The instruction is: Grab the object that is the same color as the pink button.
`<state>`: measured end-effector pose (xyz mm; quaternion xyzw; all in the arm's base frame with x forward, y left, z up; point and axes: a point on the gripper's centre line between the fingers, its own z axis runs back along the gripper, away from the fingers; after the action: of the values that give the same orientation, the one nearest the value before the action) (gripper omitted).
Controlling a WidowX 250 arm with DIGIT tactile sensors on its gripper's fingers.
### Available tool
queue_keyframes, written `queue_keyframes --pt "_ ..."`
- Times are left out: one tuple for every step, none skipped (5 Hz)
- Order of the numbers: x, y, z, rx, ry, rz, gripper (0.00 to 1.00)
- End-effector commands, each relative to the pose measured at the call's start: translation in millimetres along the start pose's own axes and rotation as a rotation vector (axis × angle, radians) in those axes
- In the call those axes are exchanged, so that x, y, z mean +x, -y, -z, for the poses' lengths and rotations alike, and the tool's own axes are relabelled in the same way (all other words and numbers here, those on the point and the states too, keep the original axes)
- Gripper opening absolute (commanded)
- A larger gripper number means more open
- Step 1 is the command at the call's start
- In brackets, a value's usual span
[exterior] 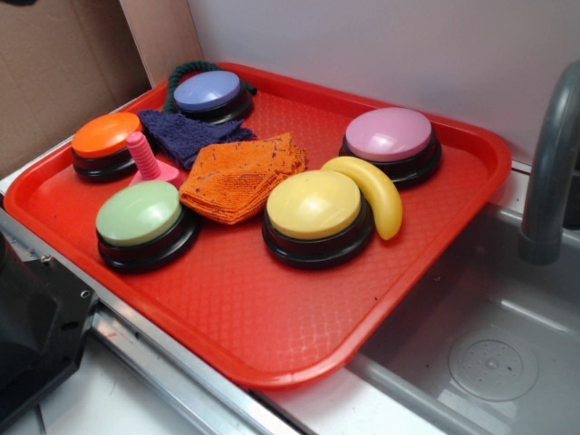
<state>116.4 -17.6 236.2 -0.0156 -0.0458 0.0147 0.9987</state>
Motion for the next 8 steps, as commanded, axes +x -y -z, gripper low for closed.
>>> queue_keyframes --pt "0 0 0 0.000 0.000 0.000 1.00" --pt "15 -6 18 -0.026 -0.026 -0.135 1.00" --pt "29 -16 35 0.004 -0.033 -0.254 1.00" --pt "43 -39 60 0.034 -0.036 -0.420 1.00" --pt "50 -57 83 0.091 -0.019 -0.565 1.00" --pt "54 -69 106 0.114 -0.021 -0.663 1.00" --pt "56 -75 129 0.150 -0.007 -0.733 1.00" --pt "56 -81 143 0.155 0.019 -0.790 1.00"
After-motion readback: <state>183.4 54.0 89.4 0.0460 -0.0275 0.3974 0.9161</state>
